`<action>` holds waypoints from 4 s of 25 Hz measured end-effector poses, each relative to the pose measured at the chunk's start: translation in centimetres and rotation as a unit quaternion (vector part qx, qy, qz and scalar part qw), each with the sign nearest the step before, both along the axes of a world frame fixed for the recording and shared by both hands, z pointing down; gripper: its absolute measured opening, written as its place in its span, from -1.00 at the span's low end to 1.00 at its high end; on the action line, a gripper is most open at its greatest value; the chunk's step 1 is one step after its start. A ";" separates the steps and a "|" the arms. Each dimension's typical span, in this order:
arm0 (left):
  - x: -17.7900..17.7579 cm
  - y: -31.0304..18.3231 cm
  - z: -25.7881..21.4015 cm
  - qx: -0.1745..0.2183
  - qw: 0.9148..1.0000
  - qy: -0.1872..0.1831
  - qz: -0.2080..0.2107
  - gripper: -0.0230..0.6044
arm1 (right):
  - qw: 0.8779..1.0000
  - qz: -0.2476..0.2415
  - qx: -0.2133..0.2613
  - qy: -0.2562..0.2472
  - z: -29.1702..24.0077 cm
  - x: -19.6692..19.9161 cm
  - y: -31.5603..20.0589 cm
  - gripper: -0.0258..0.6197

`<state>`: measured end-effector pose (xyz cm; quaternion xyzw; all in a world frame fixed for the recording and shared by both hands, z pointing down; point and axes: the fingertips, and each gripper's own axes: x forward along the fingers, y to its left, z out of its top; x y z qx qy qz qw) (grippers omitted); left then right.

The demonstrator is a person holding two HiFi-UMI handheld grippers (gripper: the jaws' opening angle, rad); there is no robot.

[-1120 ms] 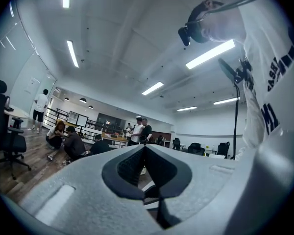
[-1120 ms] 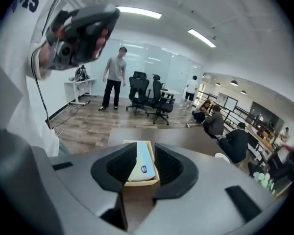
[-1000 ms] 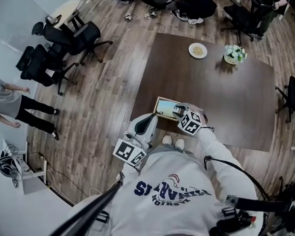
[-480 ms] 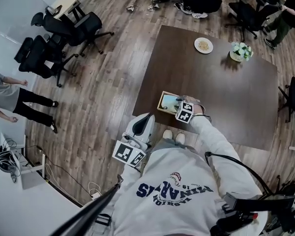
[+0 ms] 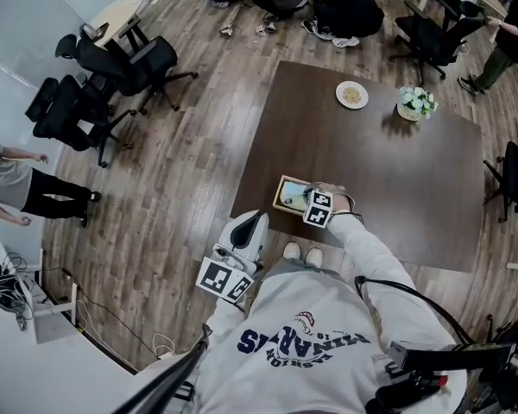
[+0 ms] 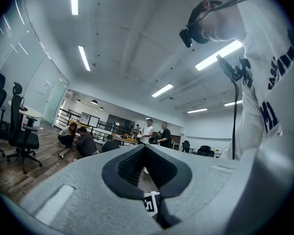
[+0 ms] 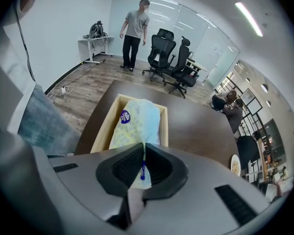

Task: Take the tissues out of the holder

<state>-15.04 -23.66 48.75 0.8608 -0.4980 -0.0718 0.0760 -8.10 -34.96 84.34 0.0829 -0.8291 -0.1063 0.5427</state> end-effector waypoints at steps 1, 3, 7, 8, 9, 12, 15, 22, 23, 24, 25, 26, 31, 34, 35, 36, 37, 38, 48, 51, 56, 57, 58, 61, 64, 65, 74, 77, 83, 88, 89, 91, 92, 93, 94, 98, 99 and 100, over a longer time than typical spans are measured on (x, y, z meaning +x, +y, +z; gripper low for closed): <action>0.1 -0.1 0.0 0.001 1.000 0.000 0.001 -0.91 | 1.000 0.002 0.001 -0.005 -0.2 -0.1 -0.1 -0.86; 0.1 -0.3 0.0 0.000 1.000 -0.001 0.001 -0.91 | 1.000 0.004 0.006 -0.013 -0.4 -0.1 -0.3 -0.87; 0.2 -0.7 0.1 0.001 1.000 -0.002 0.003 -0.91 | 0.999 0.000 0.022 -0.030 -1.9 -0.6 -0.3 -0.87; 0.3 -0.8 0.1 0.002 1.000 -0.002 0.004 -0.91 | 0.999 -0.001 0.025 -0.037 -2.5 -0.8 -0.2 -0.87; 0.4 -1.0 0.0 0.003 1.000 -0.003 0.005 -0.91 | 0.999 -0.002 0.028 -0.041 -3.1 -0.9 -0.1 -0.87; 0.7 -1.1 -0.2 0.005 1.000 -0.002 0.011 -0.91 | 0.998 -0.003 0.043 -0.048 -4.9 -0.9 0.4 -0.87; 1.1 -1.4 -0.4 0.008 1.000 -0.002 0.017 -0.91 | 0.996 0.001 0.061 -0.067 -7.7 -0.6 0.7 -0.87; 2.1 -2.3 -1.1 0.018 0.999 -0.001 0.038 -0.91 | 0.986 0.026 0.103 -0.127 -17.1 1.5 2.6 -0.87; 2.4 -2.4 -1.3 0.020 0.999 -0.002 0.042 -0.91 | 0.985 0.028 0.106 -0.135 -18.4 2.0 3.1 -0.87; 2.6 -2.6 -1.4 0.021 0.999 -0.002 0.047 -0.91 | 0.984 0.030 0.109 -0.141 -19.7 2.5 3.6 -0.87; 2.9 -2.8 -1.5 0.022 0.998 -0.003 0.051 -0.91 | 0.982 0.032 0.113 -0.146 -20.9 3.2 4.1 -0.87; 3.2 -3.0 -1.6 0.023 0.998 -0.004 0.056 -0.91 | 0.981 0.034 0.116 -0.150 -22.0 3.9 4.7 -0.87; 4.2 -3.2 -2.0 0.026 0.997 -0.007 0.071 -0.91 | 0.977 0.059 0.131 -0.155 -26.2 7.4 7.7 -0.87; 4.9 -3.4 -2.2 0.028 0.996 -0.008 0.081 -0.91 | 0.974 0.079 0.140 -0.159 -27.7 9.1 8.9 -0.87; 5.2 -3.4 -2.2 0.028 0.996 -0.008 0.083 -0.91 | 0.973 0.084 0.141 -0.161 -27.9 9.6 9.1 -0.87; 5.5 -3.3 -2.2 0.028 0.996 -0.008 0.086 -0.91 | 0.972 0.088 0.143 -0.162 -27.9 10.1 9.2 -0.87; 5.8 -3.3 -2.1 0.028 0.996 -0.008 0.089 -0.91 | 0.972 0.092 0.145 -0.163 -28.0 10.5 9.2 -0.87; 6.2 -3.2 -2.1 0.028 0.995 -0.009 0.092 -0.91 | 0.971 0.096 0.146 -0.163 -28.0 10.8 9.2 -0.87; 6.9 -2.9 -1.9 0.024 0.995 -0.012 0.098 -0.91 | 0.967 0.119 0.152 -0.166 -27.8 12.4 8.7 -0.87; 6.9 -2.8 -1.9 0.023 0.995 -0.013 0.097 -0.91 | 0.967 0.120 0.151 -0.164 -27.5 12.5 8.7 -0.87; 6.7 -2.3 -1.8 0.023 0.995 -0.013 0.096 -0.91 | 0.969 0.132 0.144 -0.150 -25.3 13.5 8.0 -0.87; 6.6 -2.3 -1.7 0.023 0.995 -0.014 0.095 -0.91 | 0.970 0.135 0.141 -0.146 -24.5 13.8 7.7 -0.87; 6.5 -2.2 -1.7 0.022 0.995 -0.014 0.094 -0.91 | 0.971 0.138 0.136 -0.142 -23.7 14.1 7.4 -0.87; 6.1 -2.1 -1.5 0.019 0.996 -0.013 0.088 -0.91 | 0.975 0.143 0.121 -0.123 -20.2 15.2 6.6 -0.87; 5.6 -1.8 -1.5 0.017 0.996 -0.015 0.083 -0.91 | 0.980 0.139 0.104 -0.102 -16.1 16.0 5.9 -0.87; 5.4 -1.8 -1.5 0.016 0.996 -0.016 0.081 -0.91 | 0.981 0.136 0.099 -0.096 -14.7 16.2 5.6 -0.87; 3.9 -1.3 -1.2 0.011 0.998 -0.021 0.060 -0.91 | 0.990 0.125 0.057 -0.045 -2.6 17.9 3.7 -0.87; 3.6 -1.4 -1.2 0.010 0.998 -0.023 0.055 -0.91 | 0.990 0.133 0.043 -0.035 -0.5 18.3 3.2 -0.87; 3.0 -1.8 -1.1 0.009 0.999 -0.021 0.045 -0.91 | 0.991 0.131 0.035 -0.024 0.6 18.5 2.7 -0.87; 3.3 -2.1 -1.1 0.009 0.999 -0.021 0.046 -0.91 | 0.990 0.135 0.039 -0.023 0.6 18.7 2.1 -0.87; 3.3 -2.1 -1.1 0.009 0.999 -0.021 0.046 -0.91 | 0.989 0.140 0.044 -0.024 0.4 18.8 1.9 -0.87; 3.3 -2.0 -1.2 0.010 0.999 -0.020 0.048 -0.91 | 0.986 0.152 0.053 -0.037 -0.5 18.8 1.7 -0.85; 3.3 -2.0 -1.3 0.011 0.999 -0.020 0.048 -0.91 | 0.984 0.160 0.057 -0.050 -1.4 18.8 1.5 -0.81; 3.4 -2.1 -1.3 0.011 0.999 -0.020 0.048 -0.91 | 0.981 0.169 0.062 -0.067 -2.5 18.9 1.3 -0.76; 3.4 -2.1 -1.3 0.011 0.999 -0.021 0.048 -0.91 | 0.977 0.180 0.071 -0.088 -4.0 19.0 1.0 -0.73; 3.5 -2.2 -1.5 0.013 0.998 -0.022 0.050 -0.91 | 0.943 0.229 0.110 -0.216 -14.2 18.7 0.1 -0.73; 3.6 -2.1 -1.5 0.014 0.998 -0.023 0.052 -0.91 | 0.929 0.239 0.115 -0.258 -17.4 18.5 0.3 -0.73; 3.7 -2.1 -1.6 0.015 0.998 -0.023 0.054 -0.91 | 0.913 0.248 0.118 -0.301 -20.7 18.4 0.6 -0.73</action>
